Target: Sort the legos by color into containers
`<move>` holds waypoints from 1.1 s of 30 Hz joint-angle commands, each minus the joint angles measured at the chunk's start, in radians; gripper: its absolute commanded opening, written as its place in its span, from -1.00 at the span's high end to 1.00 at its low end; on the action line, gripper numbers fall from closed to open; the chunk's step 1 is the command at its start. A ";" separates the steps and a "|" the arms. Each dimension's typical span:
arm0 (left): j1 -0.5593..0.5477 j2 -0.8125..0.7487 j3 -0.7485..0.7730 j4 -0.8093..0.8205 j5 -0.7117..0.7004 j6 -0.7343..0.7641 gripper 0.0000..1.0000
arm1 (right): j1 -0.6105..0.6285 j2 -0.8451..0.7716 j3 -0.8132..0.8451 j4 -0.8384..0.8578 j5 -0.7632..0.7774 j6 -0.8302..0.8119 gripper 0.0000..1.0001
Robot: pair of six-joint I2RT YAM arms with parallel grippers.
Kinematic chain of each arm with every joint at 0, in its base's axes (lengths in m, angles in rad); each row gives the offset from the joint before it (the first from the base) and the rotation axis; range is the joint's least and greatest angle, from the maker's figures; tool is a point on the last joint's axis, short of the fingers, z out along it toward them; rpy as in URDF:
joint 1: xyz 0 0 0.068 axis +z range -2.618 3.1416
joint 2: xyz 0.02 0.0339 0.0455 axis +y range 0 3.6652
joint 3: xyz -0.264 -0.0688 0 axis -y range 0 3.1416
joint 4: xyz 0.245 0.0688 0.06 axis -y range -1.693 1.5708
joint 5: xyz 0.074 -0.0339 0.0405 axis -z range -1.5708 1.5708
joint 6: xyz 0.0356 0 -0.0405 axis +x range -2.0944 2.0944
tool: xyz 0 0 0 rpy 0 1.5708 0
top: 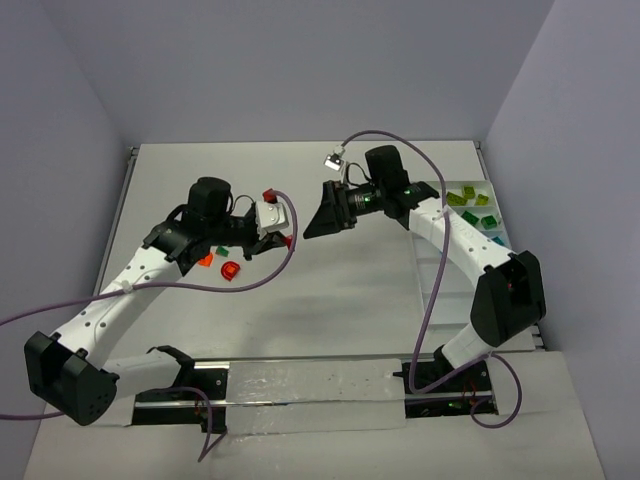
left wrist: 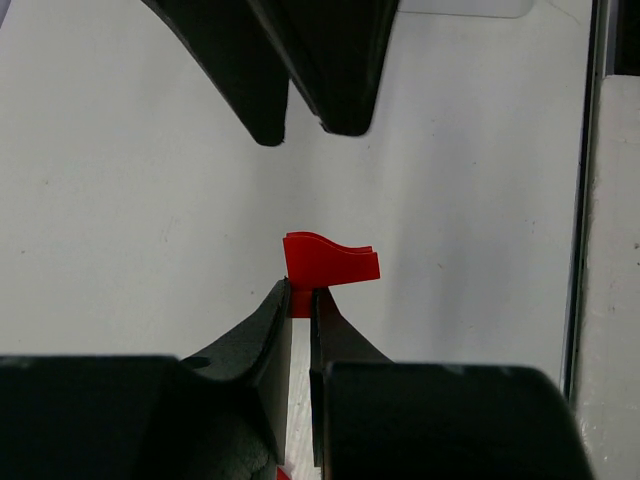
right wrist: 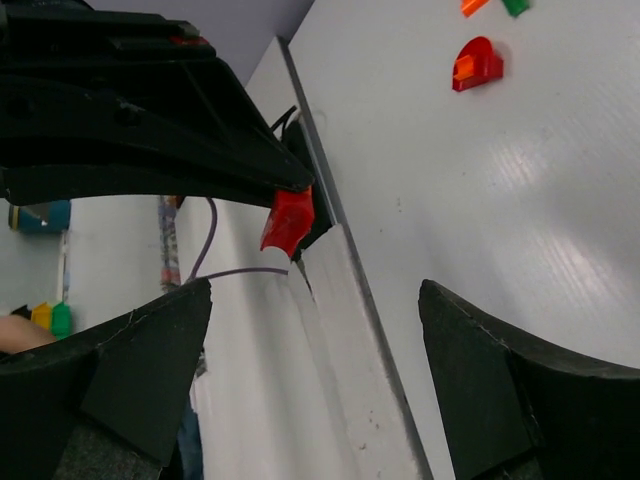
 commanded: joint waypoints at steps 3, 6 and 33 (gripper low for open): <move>-0.037 0.009 0.063 0.061 -0.062 -0.067 1.00 | 0.046 0.021 0.039 0.057 -0.099 0.006 -0.72; -0.062 0.010 0.063 0.051 -0.059 -0.048 1.00 | 0.062 0.059 0.061 0.061 -0.127 0.023 -0.66; -0.134 -0.018 -0.004 0.103 -0.279 -0.007 1.00 | 0.074 0.086 0.024 0.070 -0.216 0.051 1.00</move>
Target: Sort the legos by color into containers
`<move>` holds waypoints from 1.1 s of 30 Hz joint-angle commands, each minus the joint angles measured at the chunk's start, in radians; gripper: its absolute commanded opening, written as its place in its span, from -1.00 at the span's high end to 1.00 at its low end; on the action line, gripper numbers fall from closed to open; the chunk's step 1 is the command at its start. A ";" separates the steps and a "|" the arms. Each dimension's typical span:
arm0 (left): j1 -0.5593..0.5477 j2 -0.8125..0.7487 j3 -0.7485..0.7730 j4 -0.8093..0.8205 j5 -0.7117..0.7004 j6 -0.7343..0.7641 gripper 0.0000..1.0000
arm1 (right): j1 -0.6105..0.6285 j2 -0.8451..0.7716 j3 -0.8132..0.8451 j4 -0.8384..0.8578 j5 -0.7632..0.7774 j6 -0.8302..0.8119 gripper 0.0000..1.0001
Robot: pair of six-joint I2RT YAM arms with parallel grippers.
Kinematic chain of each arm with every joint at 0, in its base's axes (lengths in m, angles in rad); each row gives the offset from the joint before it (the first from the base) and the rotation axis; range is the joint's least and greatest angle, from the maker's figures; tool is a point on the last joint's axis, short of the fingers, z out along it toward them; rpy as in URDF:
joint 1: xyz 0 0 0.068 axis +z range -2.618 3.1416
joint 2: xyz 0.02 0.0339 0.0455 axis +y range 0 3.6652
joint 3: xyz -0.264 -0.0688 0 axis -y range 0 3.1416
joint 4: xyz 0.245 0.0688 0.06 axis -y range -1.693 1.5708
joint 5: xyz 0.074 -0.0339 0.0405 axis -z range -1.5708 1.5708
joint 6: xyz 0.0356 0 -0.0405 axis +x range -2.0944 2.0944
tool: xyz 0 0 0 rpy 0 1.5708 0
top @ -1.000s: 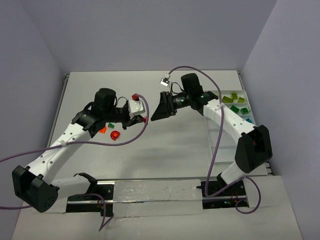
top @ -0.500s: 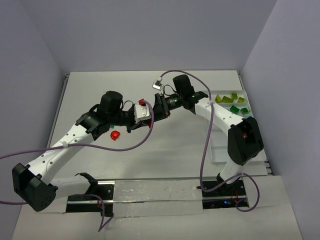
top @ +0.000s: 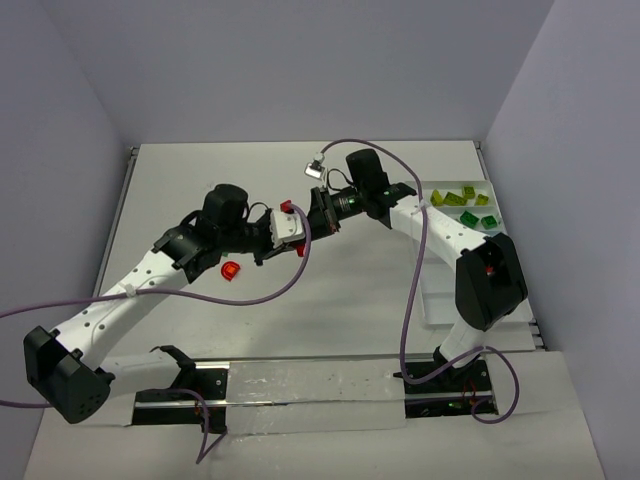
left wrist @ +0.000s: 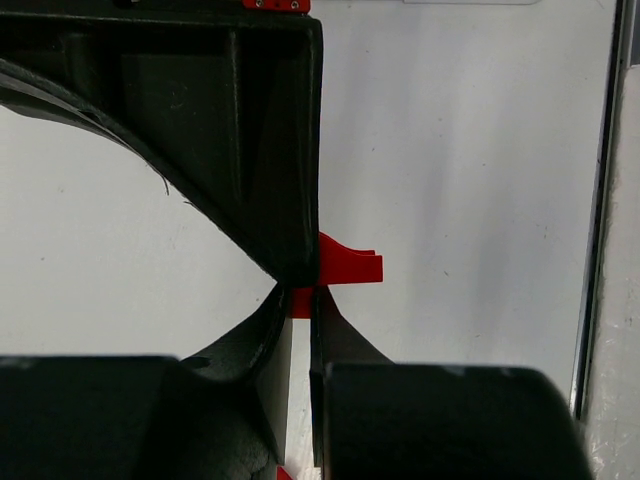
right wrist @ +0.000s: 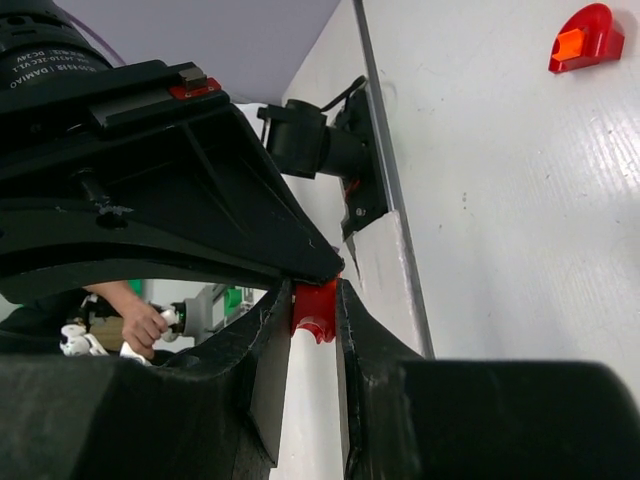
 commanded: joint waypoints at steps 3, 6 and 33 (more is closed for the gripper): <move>0.004 -0.040 -0.044 0.077 -0.125 0.018 1.00 | -0.027 -0.053 -0.001 -0.056 -0.050 -0.048 1.00; 0.006 -0.067 -0.092 0.079 -0.140 0.025 1.00 | -0.081 -0.061 0.000 -0.079 -0.050 -0.069 1.00; 0.018 -0.009 0.017 0.041 -0.140 -0.415 1.00 | -0.814 -0.275 -0.216 -0.544 1.132 -0.930 1.00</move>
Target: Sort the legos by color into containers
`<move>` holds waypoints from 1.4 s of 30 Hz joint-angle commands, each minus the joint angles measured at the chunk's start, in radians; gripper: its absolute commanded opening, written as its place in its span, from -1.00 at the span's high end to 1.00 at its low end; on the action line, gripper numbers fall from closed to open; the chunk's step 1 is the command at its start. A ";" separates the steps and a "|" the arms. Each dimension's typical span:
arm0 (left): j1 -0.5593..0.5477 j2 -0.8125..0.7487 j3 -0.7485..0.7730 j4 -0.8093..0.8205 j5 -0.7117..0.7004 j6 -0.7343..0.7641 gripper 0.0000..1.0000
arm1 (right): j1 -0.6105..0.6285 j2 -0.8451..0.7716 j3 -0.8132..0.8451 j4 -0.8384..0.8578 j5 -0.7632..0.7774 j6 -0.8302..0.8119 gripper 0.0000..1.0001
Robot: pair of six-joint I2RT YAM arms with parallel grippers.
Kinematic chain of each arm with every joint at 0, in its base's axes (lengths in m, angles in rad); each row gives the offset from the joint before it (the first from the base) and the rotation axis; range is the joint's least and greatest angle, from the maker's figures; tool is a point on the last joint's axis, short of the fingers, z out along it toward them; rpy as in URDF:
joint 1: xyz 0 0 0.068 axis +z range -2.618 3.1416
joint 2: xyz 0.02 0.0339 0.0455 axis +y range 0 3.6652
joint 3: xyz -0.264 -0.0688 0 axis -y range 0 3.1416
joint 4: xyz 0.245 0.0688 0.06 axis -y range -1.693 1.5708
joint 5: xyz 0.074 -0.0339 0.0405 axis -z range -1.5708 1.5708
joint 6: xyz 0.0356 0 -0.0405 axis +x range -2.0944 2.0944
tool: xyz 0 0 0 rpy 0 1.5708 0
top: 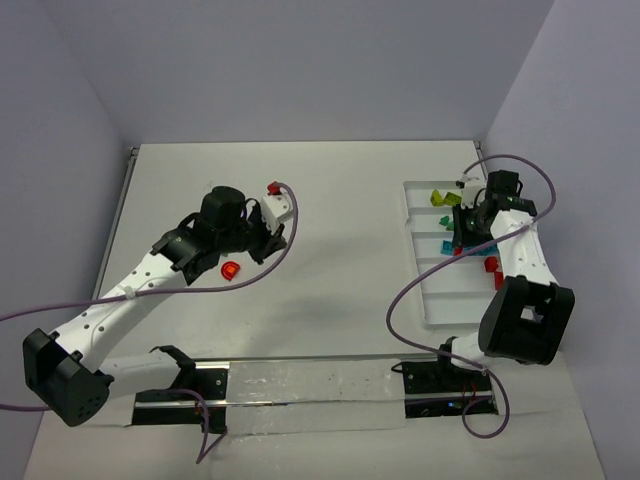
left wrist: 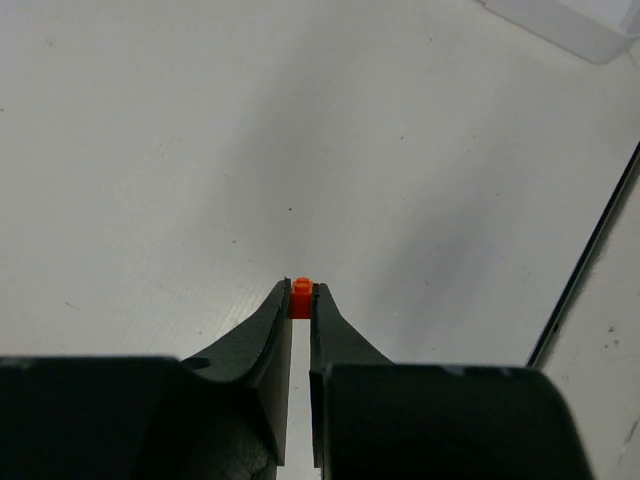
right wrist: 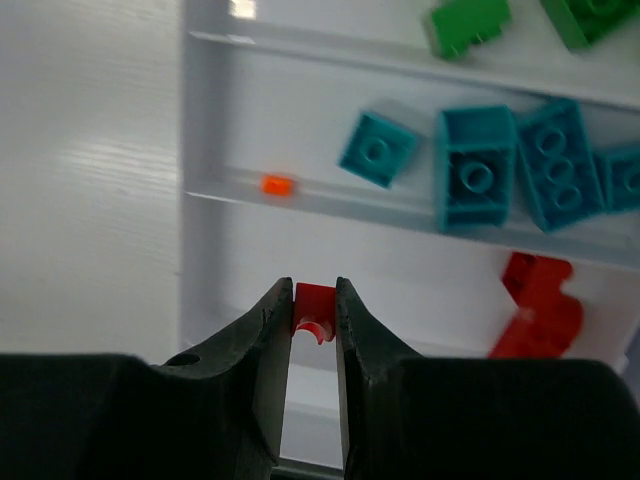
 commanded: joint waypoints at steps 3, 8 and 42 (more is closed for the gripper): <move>0.011 0.013 0.057 0.041 0.058 -0.130 1.00 | -0.063 0.029 -0.060 0.089 0.257 -0.136 1.00; 0.013 0.027 0.061 0.068 0.093 -0.181 1.00 | -0.097 0.078 -0.084 0.158 0.272 -0.156 1.00; 0.038 0.051 0.019 0.442 0.557 -0.879 1.00 | -0.107 -0.116 0.156 -0.129 -0.412 -0.095 -0.43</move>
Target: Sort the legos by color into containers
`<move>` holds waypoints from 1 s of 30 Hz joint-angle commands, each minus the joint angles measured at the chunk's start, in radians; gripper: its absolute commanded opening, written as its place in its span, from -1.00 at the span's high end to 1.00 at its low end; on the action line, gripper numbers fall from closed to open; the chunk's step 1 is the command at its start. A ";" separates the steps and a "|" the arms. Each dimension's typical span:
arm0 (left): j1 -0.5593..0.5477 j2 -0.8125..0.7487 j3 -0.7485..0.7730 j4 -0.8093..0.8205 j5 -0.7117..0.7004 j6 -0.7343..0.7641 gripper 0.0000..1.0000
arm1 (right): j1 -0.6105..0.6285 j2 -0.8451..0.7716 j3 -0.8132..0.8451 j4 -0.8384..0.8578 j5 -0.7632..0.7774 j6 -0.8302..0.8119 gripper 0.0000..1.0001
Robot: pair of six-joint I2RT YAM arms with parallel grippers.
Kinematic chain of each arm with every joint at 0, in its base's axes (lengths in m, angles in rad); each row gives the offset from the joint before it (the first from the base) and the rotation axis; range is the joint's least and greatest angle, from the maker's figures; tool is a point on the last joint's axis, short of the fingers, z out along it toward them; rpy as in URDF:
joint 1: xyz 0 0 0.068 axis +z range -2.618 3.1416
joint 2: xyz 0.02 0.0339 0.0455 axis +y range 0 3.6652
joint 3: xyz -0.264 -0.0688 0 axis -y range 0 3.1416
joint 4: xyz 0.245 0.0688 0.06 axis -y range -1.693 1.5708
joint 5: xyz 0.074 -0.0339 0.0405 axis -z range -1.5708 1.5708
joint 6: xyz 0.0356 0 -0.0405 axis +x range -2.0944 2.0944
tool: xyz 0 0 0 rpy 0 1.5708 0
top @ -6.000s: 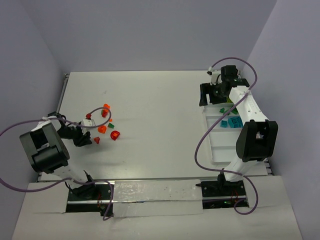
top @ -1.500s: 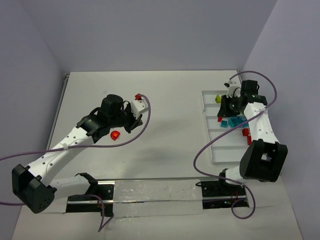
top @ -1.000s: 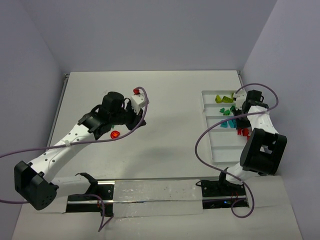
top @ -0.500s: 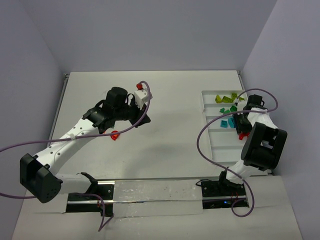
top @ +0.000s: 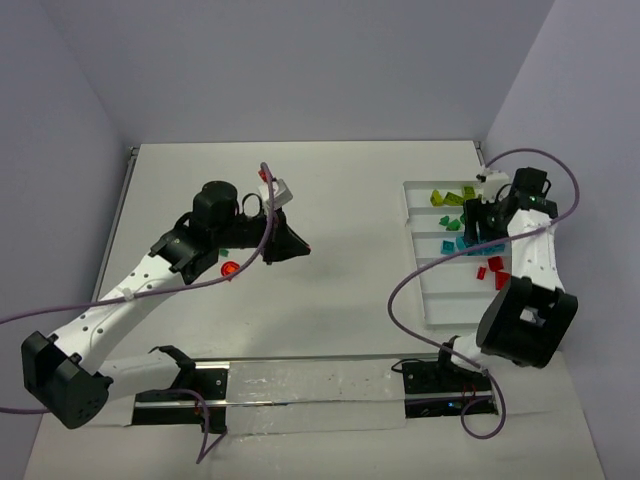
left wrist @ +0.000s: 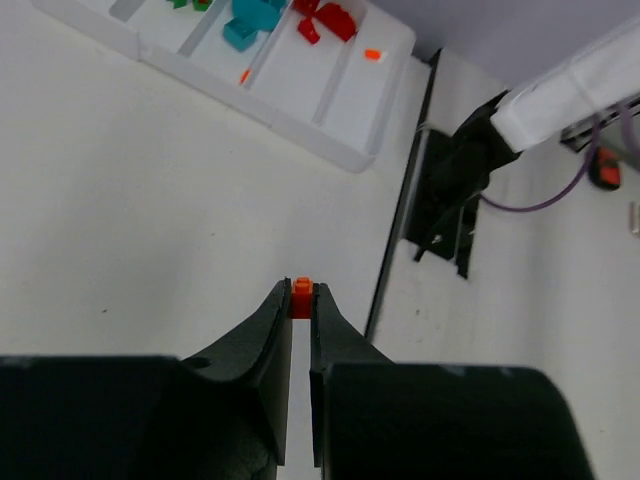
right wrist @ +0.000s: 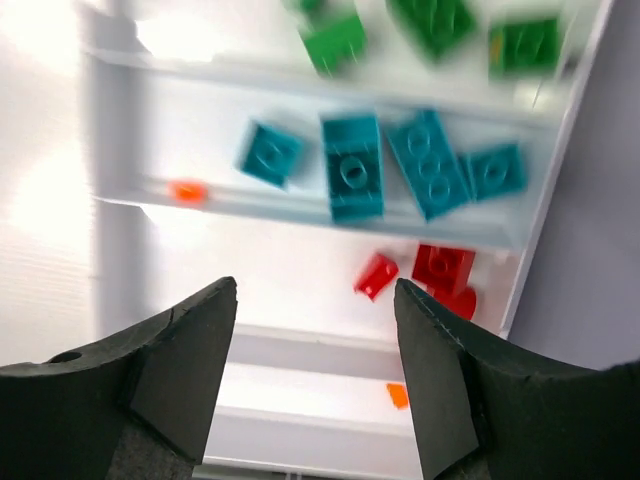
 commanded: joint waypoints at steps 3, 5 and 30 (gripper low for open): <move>0.079 0.077 -0.016 0.409 0.173 -0.794 1.00 | 0.091 -0.109 0.122 -0.132 -0.560 0.084 -0.41; 0.109 0.094 -0.028 0.490 0.182 -0.938 1.00 | 0.139 -0.128 0.124 -0.097 -0.617 0.136 -0.36; 0.150 0.189 -0.068 0.454 0.176 -1.498 1.00 | 0.804 -0.088 0.169 0.501 -0.697 0.551 -0.12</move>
